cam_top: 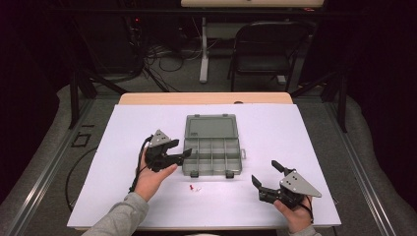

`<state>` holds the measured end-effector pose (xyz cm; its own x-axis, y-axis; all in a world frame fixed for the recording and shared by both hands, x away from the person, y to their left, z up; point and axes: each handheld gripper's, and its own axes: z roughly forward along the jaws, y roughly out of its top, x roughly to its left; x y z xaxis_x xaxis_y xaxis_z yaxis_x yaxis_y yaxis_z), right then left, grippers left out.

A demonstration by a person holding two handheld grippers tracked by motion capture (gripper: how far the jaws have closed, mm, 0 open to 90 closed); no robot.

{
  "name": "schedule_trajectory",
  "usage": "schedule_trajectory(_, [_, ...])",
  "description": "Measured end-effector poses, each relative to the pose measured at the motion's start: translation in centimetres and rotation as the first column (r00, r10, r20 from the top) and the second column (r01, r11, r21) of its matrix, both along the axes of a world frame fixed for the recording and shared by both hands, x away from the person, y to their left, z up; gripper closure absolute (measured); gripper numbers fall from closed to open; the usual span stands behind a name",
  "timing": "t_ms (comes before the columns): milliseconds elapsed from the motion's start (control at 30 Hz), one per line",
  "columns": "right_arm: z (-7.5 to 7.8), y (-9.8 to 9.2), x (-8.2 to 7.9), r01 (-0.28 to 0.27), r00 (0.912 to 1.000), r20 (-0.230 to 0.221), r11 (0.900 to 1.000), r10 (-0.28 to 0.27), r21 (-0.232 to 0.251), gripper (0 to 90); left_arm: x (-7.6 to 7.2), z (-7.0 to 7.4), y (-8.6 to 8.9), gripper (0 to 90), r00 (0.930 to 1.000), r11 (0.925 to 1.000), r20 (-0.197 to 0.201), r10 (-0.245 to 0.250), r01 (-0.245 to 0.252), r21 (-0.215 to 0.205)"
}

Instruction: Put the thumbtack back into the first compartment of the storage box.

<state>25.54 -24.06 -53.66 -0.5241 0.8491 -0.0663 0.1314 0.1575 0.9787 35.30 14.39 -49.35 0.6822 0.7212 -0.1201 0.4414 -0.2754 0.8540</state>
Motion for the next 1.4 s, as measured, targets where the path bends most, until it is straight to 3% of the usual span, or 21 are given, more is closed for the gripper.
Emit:
schedule_trajectory(267, [0.0,0.0,0.0,0.003,1.0000,-0.002,1.000,-0.003,0.001,15.2,-2.0,0.0,0.9,35.5,0.9991,0.9987,0.007,-0.043,0.043,-0.029])
schedule_trajectory(567, [0.0,0.2,0.0,-0.004,1.0000,-0.002,1.000,0.004,-0.005,15.3,-3.7,-1.2,1.7,35.6,0.9984,0.9970,-0.004,-0.057,0.056,-0.054])
schedule_trajectory(1033, [0.0,0.2,0.0,-0.004,1.0000,-0.006,1.000,0.004,-0.004,15.2,-5.1,-2.8,2.0,39.3,0.9966,0.9967,-0.024,-0.079,0.078,-0.023])
schedule_trajectory(1400, [-0.1,0.1,0.0,-0.004,1.0000,-0.006,1.000,0.004,-0.002,15.2,-5.5,-4.6,1.0,44.8,0.9908,0.9931,-0.074,-0.114,0.116,0.021])
